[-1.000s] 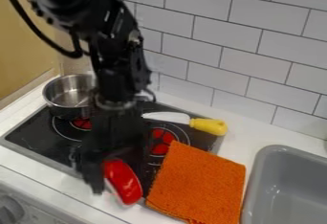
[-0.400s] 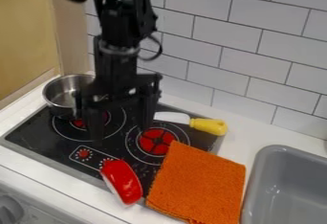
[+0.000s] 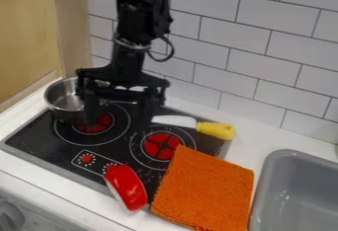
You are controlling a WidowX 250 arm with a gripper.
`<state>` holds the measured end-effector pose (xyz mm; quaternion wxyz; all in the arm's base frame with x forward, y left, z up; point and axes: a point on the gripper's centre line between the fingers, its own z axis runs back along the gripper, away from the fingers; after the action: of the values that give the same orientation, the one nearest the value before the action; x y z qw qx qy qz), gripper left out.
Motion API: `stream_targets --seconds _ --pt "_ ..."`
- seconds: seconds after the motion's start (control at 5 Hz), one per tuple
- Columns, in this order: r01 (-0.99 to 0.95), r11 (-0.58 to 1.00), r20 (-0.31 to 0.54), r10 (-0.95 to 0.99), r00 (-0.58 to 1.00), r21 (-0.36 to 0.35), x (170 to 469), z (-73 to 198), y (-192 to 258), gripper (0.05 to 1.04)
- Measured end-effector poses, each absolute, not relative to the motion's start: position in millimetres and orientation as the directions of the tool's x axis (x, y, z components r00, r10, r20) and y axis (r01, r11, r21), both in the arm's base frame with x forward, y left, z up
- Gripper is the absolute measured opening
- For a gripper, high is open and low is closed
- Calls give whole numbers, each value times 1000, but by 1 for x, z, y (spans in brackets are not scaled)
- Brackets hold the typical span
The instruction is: Move the red object to the bottom right of the stove
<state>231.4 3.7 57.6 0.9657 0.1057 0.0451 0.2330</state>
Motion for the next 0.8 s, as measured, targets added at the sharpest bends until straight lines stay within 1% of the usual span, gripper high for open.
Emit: stream_targets --seconds 0.2,0.4,0.6,0.8 --pt "-220 951 -37 233 972 216 238 58 -4 999" --pt "-122 972 -58 137 989 201 237 59 -6 999" --pt "-85 979 -47 95 994 185 253 71 -26 999" --pt "-109 978 -41 118 992 177 273 89 -36 999"
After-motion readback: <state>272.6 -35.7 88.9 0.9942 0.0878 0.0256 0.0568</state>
